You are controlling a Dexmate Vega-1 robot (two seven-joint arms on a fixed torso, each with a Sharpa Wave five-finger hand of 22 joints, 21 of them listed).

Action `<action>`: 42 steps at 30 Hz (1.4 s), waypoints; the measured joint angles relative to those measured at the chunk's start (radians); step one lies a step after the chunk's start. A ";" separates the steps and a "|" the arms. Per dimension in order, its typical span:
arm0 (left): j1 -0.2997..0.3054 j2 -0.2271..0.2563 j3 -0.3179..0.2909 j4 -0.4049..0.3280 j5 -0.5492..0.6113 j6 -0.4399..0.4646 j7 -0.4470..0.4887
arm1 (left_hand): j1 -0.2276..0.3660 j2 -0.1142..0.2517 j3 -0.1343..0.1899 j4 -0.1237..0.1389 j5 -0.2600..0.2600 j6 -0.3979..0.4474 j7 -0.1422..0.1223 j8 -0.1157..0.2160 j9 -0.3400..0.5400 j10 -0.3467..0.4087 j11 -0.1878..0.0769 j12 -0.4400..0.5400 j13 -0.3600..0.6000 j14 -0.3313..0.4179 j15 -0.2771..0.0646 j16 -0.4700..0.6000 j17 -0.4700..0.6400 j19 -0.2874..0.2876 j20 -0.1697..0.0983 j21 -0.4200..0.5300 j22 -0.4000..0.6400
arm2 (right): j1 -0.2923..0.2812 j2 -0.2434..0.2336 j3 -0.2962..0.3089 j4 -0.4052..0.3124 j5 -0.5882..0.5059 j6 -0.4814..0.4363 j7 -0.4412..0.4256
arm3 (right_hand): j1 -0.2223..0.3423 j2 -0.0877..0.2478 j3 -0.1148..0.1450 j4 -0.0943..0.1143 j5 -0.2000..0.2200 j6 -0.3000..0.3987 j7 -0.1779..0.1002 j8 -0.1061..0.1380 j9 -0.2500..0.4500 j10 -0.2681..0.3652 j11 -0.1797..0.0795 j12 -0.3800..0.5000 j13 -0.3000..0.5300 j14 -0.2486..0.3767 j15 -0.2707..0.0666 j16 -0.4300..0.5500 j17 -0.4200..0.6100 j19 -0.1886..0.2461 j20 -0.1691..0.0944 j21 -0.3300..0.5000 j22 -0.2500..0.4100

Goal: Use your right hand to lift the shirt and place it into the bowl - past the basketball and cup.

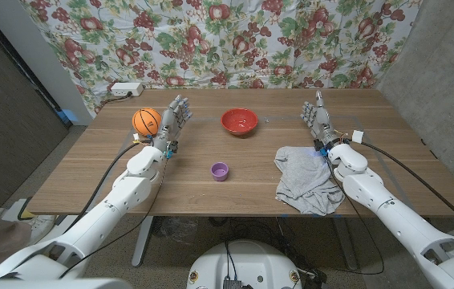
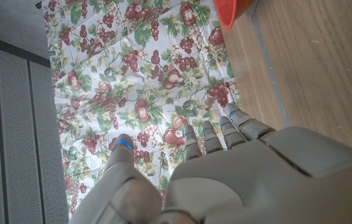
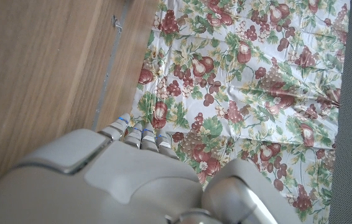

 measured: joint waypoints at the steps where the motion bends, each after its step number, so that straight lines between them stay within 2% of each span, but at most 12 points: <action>1: 0.002 0.000 0.000 -0.004 0.004 0.000 0.021 | 0.000 0.000 0.000 0.000 0.000 0.000 0.000 0.000 0.000 0.000 0.000 0.000 0.000 0.000 0.000 0.000 0.000 0.000 0.000 0.000 0.000 | 0.001 -0.001 0.000 0.000 0.001 0.000 0.002 | 0.000 0.000 0.000 0.000 0.000 0.000 0.000 0.000 0.000 0.000 0.000 0.000 0.000 0.000 0.000 0.000 0.000 0.000 0.000 0.000 0.000; 11: 0.015 0.003 -0.003 -0.020 0.005 0.001 0.032 | 0.009 -0.009 0.000 0.000 0.000 0.000 0.000 0.000 0.000 0.003 -0.003 0.000 0.000 0.000 0.000 0.000 0.000 0.000 0.000 0.000 0.000 | 0.001 -0.004 0.003 0.000 0.008 -0.005 0.008 | 0.000 0.000 0.000 0.000 0.000 0.000 0.000 0.000 0.000 0.000 0.000 0.000 0.000 0.000 0.000 0.000 0.000 0.000 0.000 0.000 0.000; 23: 0.025 0.012 -0.010 -0.030 0.005 -0.004 0.032 | 0.009 -0.009 0.000 0.000 0.000 0.004 -0.003 0.000 0.000 0.003 -0.003 0.000 0.000 0.000 0.000 0.000 0.000 0.000 0.000 0.000 0.000 | -0.029 -0.025 0.010 -0.048 -0.001 -0.003 -0.010 | 0.007 -0.007 -0.002 -0.006 0.000 0.000 0.000 0.000 0.000 0.000 0.000 0.000 0.000 0.000 0.000 0.000 0.000 0.000 0.000 0.000 0.000; 25: 0.026 0.013 -0.011 -0.032 0.005 -0.005 0.032 | 0.009 -0.009 0.000 0.000 0.000 0.004 -0.003 0.000 0.000 0.003 -0.003 0.000 0.000 0.000 0.000 0.000 0.000 0.000 0.000 0.000 0.000 | -0.033 -0.028 0.010 -0.054 -0.003 -0.002 -0.011 | 0.009 -0.008 -0.001 -0.007 0.000 0.004 0.004 0.007 0.000 0.004 -0.004 0.000 0.000 0.000 0.000 0.000 0.000 0.000 0.000 0.000 0.000; 27: 0.032 0.015 -0.013 -0.038 0.005 -0.006 0.034 | 0.009 -0.009 0.000 0.000 0.000 0.004 -0.003 0.000 0.000 0.003 -0.003 0.000 0.000 0.000 0.000 0.000 0.000 0.005 0.005 0.000 0.000 | -0.038 -0.032 0.010 -0.062 -0.010 0.001 -0.016 | 0.020 -0.007 -0.001 -0.016 0.000 0.005 0.005 0.007 0.000 0.000 -0.008 0.000 0.000 -0.004 -0.004 0.000 0.000 0.000 0.000 0.000 0.000; 42: 0.058 0.034 -0.027 -0.078 0.002 -0.011 0.041 | 0.009 -0.009 0.000 0.000 0.000 0.004 -0.003 0.000 0.000 0.003 -0.003 0.000 0.000 0.000 0.000 0.000 0.000 0.005 0.005 0.000 0.000 | -0.082 -0.069 0.017 -0.134 -0.062 0.022 -0.063 | 0.054 -0.007 0.010 -0.041 0.004 0.013 -0.002 0.015 0.000 0.018 -0.025 0.008 0.000 0.007 -0.022 0.004 0.000 0.000 0.000 0.000 0.000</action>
